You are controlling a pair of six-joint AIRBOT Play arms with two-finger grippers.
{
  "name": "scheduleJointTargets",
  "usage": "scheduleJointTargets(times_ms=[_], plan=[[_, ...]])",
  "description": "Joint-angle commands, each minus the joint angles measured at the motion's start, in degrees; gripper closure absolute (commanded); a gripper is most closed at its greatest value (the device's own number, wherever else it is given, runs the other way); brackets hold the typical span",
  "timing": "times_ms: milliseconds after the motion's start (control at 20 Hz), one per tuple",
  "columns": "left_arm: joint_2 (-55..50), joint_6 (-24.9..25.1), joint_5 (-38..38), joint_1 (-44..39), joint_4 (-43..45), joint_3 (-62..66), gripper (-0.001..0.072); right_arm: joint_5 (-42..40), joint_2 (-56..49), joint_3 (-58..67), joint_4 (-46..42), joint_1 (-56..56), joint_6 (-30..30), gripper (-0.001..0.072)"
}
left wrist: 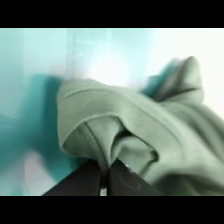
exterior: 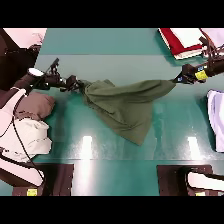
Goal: Fold the shirts.
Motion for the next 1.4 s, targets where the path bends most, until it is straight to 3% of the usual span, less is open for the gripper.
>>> scheduleJointTargets(times_ms=[0, 250, 400, 750, 1050, 1350], plan=[[6.36, 2.97, -0.07, -0.13, 0.48, 7.15, 0.0671, 1.84, 0.04, 7.87, -0.02, -1.68, -0.44, 0.0697], [22.71, 8.46, -2.16, -0.13, 0.79, 23.74, 0.0670, 3.76, 2.84, 24.00, -0.04, -4.50, -0.35, 0.0697], [32.39, 8.90, -2.73, -0.13, 1.38, 29.09, 0.0670, 3.13, 7.58, 29.75, 0.00, -6.38, -0.35, 0.0697], [48.35, 8.00, -5.38, -0.13, 3.89, 33.83, 0.0671, -4.63, 23.82, 25.57, 0.00, -13.79, -0.42, 0.0697], [43.65, 0.68, -14.71, -0.20, 10.88, 28.70, 0.0671, -2.69, 23.02, 25.59, 0.13, -19.67, -0.31, 0.0698], [30.23, -0.55, -21.05, -0.20, 10.86, 6.56, 0.0670, 9.90, 1.27, 25.57, -0.35, -7.54, -0.07, 0.0698]])
